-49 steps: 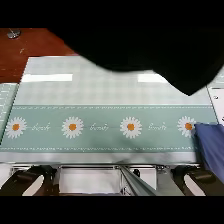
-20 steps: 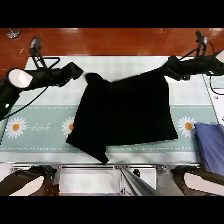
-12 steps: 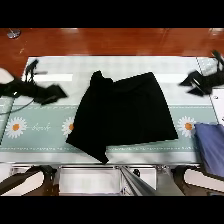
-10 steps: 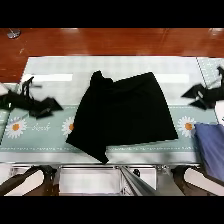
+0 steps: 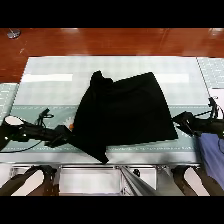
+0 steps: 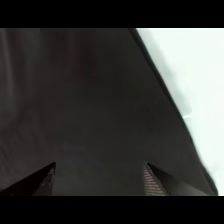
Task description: Fold the shirts.
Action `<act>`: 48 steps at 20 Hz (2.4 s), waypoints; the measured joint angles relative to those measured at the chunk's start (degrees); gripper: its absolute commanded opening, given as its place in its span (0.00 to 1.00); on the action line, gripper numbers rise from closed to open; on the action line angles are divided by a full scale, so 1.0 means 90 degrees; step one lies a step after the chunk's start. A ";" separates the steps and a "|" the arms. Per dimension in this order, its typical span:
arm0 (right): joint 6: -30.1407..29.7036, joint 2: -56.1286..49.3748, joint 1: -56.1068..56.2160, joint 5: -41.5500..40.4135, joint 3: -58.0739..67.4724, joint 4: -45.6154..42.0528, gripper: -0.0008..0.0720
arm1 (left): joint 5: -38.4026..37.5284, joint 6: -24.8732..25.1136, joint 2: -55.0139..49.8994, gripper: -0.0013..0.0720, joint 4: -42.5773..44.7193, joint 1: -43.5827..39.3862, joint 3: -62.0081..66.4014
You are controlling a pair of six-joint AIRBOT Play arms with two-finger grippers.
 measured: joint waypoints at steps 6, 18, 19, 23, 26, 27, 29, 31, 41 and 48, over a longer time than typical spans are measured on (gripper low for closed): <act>0.0726 0.0090 -0.0017 0.0153 -0.0151 -0.1270 0.87 | 0.0770 0.0627 0.0012 0.05 -0.0860 -0.0583 -0.0262; 0.0729 -0.1411 0.0597 -0.0313 0.0049 -0.0699 0.35 | 0.0986 0.0869 0.0017 0.05 -0.1139 -0.0680 -0.0277; 0.0646 -0.1579 0.0629 -0.0578 0.0168 -0.0624 0.14 | 0.0988 0.0916 0.0017 0.05 -0.1139 -0.0670 -0.0219; 0.0257 -0.2091 0.1166 -0.0396 0.1137 -0.0257 0.03 | 0.0923 0.0930 0.0019 0.05 -0.1146 -0.0651 0.0525; 0.0199 -0.2227 0.1826 -0.0216 0.2574 -0.0119 0.03 | 0.0702 0.0826 0.0080 0.05 -0.1234 -0.0646 0.1936; 0.0272 -0.2246 0.2052 -0.0182 0.3271 -0.0102 0.03 | 0.0661 0.0775 0.0121 0.05 -0.1251 -0.0651 0.2545; 0.0481 -0.2268 0.2419 -0.0146 0.4765 -0.0117 0.03 | 0.0539 0.0699 0.0211 0.05 -0.1258 -0.0646 0.3978; 0.0721 -0.2273 0.2713 -0.0061 0.6370 -0.0274 0.03 | 0.0510 0.0483 0.0262 0.05 -0.1001 -0.0644 0.5547; 0.1243 -0.0770 0.3254 0.0602 1.0387 -0.1457 0.03 | 0.0095 -0.0714 0.1042 0.05 0.1603 -0.0644 1.0802; 0.1265 0.0546 0.3279 0.1025 1.0550 -0.2135 0.03 | -0.0389 -0.0894 0.2249 0.05 0.2373 -0.0678 1.0642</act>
